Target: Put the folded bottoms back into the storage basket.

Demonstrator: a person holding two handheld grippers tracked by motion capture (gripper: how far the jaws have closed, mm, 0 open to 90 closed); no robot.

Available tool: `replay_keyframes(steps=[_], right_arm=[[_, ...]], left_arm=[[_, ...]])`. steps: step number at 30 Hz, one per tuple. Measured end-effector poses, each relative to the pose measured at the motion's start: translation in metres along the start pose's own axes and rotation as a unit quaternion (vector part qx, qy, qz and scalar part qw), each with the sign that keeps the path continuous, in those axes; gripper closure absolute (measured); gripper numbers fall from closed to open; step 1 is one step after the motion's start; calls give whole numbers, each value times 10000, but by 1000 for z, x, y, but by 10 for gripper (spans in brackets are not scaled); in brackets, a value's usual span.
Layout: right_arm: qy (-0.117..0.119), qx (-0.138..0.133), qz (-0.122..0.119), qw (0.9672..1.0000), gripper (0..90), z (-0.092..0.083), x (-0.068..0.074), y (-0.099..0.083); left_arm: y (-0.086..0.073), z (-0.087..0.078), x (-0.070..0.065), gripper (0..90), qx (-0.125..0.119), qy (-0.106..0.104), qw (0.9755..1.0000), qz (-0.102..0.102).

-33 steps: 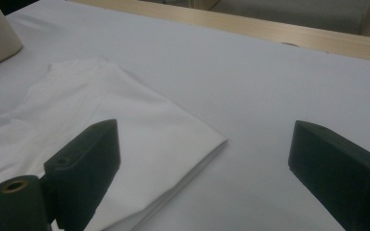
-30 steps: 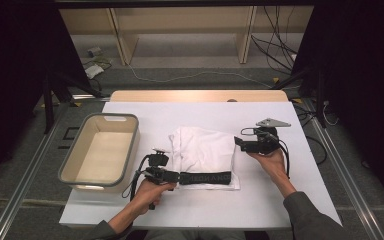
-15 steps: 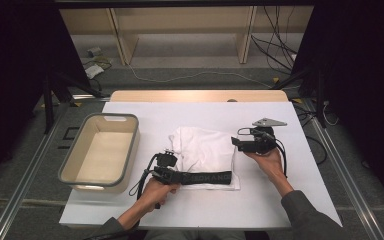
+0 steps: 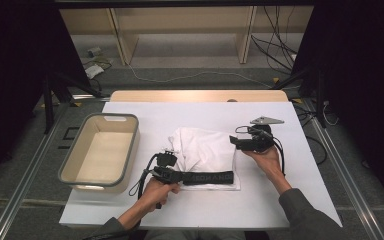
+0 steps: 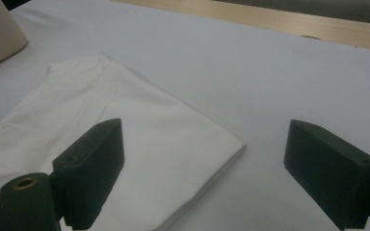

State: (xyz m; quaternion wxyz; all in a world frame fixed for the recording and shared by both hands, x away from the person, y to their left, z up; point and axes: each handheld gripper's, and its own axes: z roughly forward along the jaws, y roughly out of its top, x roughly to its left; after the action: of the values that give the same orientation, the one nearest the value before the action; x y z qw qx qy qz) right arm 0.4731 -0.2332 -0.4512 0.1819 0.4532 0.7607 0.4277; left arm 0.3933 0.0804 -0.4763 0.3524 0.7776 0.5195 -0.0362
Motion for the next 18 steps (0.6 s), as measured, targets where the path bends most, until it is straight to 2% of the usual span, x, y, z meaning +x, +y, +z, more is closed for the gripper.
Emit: replay_keyframes(steps=[4,8,9,13,15,17,18], right_arm=[[5,39,-18,10000,151,2,-1,0],[17,67,-24,10000,151,3,-1,-1],[17,67,-24,10000,151,3,-1,-1],[31,42,-15,10000,151,4,0,0],[36,33,-6,10000,151,4,-1,1],[81,138,48,9999,149,7,-3,8],[121,191,97,9997,148,10,-5,11]], left_arm=[[0,0,1,661,102,-41,9999,85],[0,-1,-4,459,213,331,9988,296],[0,0,-4,459,233,424,9983,316],[-1,2,-8,418,254,508,9977,367],[-1,4,-12,447,225,699,9965,407],[-1,4,-12,624,195,819,9957,392],[0,4,-9,693,195,759,9963,354]])
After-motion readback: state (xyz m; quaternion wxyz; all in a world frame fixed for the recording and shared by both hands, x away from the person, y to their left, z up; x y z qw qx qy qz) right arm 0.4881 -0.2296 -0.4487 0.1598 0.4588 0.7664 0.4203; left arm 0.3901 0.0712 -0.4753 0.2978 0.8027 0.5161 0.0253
